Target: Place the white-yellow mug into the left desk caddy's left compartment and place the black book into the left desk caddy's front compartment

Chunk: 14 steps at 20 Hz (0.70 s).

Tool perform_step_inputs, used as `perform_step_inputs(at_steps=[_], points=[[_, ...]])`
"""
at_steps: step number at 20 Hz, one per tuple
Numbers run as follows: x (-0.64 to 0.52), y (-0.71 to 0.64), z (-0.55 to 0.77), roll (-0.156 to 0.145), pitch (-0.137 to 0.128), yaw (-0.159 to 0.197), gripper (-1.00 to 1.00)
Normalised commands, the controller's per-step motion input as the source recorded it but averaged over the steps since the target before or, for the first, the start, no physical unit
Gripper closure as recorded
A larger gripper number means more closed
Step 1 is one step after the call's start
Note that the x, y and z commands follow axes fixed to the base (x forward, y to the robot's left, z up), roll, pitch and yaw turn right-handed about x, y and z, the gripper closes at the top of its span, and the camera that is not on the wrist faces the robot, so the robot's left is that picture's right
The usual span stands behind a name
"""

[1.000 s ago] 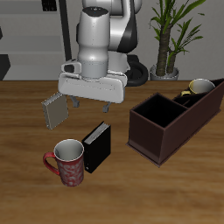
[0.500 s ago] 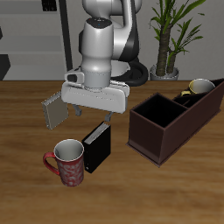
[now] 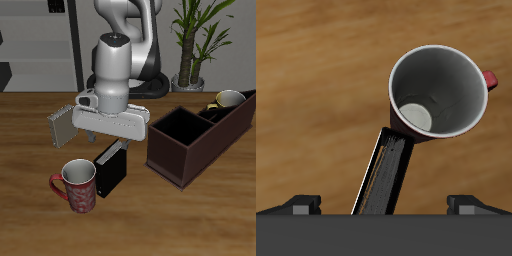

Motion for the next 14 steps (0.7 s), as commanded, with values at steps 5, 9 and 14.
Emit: perform_step_inputs(at_steps=[5, 9, 14], points=[[0.1, 0.04, -0.27, 0.014, 0.033, -0.012, -1.0], [0.05, -0.02, -0.27, 0.005, 0.038, -0.02, -1.0], [0.04, -0.14, -0.32, -0.02, 0.04, -0.041, 1.0]])
